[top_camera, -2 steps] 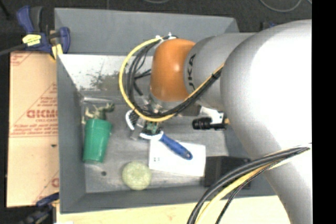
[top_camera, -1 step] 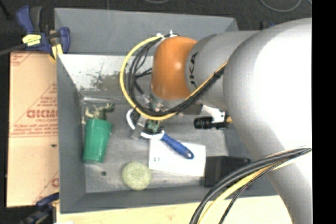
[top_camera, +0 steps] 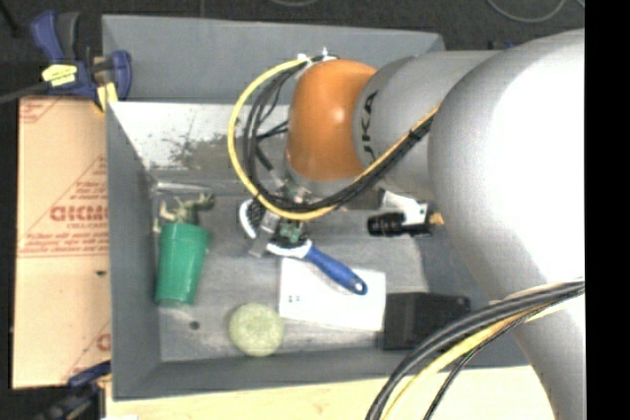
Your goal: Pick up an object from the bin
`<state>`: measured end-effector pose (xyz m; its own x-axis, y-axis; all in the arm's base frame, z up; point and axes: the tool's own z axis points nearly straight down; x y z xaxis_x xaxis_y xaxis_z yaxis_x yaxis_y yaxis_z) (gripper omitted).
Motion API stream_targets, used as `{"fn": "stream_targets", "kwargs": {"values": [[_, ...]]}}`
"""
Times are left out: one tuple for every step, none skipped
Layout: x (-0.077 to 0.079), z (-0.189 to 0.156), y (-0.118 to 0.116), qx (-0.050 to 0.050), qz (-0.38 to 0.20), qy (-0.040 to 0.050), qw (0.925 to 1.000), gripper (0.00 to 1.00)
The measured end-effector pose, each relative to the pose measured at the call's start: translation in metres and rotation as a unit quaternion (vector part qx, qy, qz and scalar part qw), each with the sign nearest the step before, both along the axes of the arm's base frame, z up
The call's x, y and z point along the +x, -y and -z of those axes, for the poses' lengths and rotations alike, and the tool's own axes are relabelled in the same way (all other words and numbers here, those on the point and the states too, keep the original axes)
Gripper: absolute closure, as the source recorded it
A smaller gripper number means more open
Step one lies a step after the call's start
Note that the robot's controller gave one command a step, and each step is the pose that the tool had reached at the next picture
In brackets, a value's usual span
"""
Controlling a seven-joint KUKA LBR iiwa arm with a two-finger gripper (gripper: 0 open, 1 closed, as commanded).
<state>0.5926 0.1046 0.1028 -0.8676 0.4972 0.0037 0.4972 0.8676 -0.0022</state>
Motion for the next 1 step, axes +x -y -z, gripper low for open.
{"fn": "stream_targets", "kwargs": {"values": [[-0.0001,-0.018,0.0002,0.0,0.0,-0.0005,1.0,1.0]]}}
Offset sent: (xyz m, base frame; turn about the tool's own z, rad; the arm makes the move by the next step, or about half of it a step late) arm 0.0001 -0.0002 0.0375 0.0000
